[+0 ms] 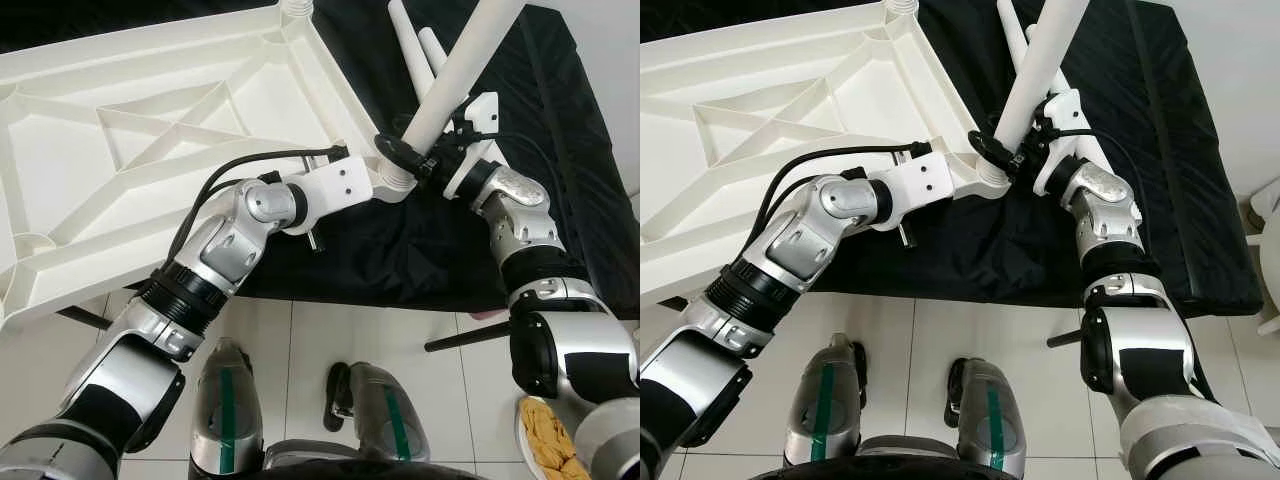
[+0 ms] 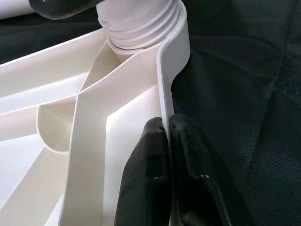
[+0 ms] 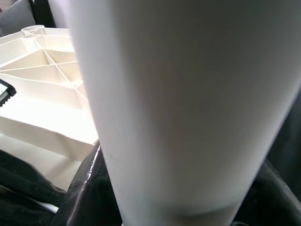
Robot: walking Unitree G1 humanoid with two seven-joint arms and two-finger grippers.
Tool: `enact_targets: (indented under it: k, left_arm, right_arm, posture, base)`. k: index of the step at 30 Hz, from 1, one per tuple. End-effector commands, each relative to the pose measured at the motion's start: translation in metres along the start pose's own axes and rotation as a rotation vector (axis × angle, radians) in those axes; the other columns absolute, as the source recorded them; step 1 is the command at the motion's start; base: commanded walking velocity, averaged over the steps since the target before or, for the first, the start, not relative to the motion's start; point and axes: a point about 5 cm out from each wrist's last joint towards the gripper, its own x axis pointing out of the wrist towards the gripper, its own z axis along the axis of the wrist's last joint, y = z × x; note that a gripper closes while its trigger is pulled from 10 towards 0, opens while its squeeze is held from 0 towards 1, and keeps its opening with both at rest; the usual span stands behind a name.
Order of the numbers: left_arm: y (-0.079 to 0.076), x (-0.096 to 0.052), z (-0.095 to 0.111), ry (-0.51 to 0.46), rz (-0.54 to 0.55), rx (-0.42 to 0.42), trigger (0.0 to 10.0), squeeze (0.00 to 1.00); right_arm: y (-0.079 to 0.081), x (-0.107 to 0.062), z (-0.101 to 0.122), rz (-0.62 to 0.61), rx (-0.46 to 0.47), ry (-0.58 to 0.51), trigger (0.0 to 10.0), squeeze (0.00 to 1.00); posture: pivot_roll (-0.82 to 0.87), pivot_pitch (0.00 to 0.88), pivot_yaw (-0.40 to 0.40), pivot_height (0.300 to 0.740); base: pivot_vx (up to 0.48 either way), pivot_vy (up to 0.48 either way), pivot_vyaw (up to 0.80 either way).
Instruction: Building children table
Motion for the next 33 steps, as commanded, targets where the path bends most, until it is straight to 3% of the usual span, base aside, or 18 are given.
enact_targets:
  k: [1,12,25,27,31,33]
  left_arm:
    - [0.002,0.000,0.009,-0.031,0.005,0.047,10.0,0.00]
    - [0.001,0.000,0.009,-0.031,0.006,0.044,10.0,0.00]
    - [0.000,0.000,0.009,-0.032,0.013,0.037,10.0,0.00]
    - [-0.002,0.000,0.007,-0.029,0.010,0.034,10.0,0.00]
    - [-0.003,0.001,0.008,-0.032,0.009,0.033,10.0,0.00]
    - [-0.003,0.002,0.009,-0.037,0.009,0.035,10.0,0.00]
  right_arm:
    - [-0.004,-0.010,-0.007,-0.041,0.044,0.009,10.0,0.00]
    - [0.009,-0.001,-0.008,-0.111,0.040,-0.029,10.0,0.00]
    - [0.038,0.010,-0.012,-0.305,0.070,-0.093,10.0,0.00]
    - [0.049,0.015,-0.012,-0.383,0.078,-0.096,10.0,0.00]
    - [0.057,0.020,-0.012,-0.484,0.083,-0.091,10.0,0.00]
    - [0.065,0.026,-0.010,-0.609,0.118,-0.099,10.0,0.00]
  posture:
    - [0.05,0.044,-0.074,0.740]
    - [0.05,0.045,-0.081,0.740]
    - [0.06,0.045,-0.103,0.740]
    - [0.06,0.042,-0.103,0.740]
    - [0.06,0.036,-0.104,0.740]
    - [0.06,0.031,-0.102,0.740]
  base:
    - [0.000,0.000,0.00]
    - [0.000,0.000,0.00]
    - [0.000,0.000,0.00]
    - [0.000,0.000,0.00]
    - [0.000,0.000,0.00]
    - [0.000,0.000,0.00]
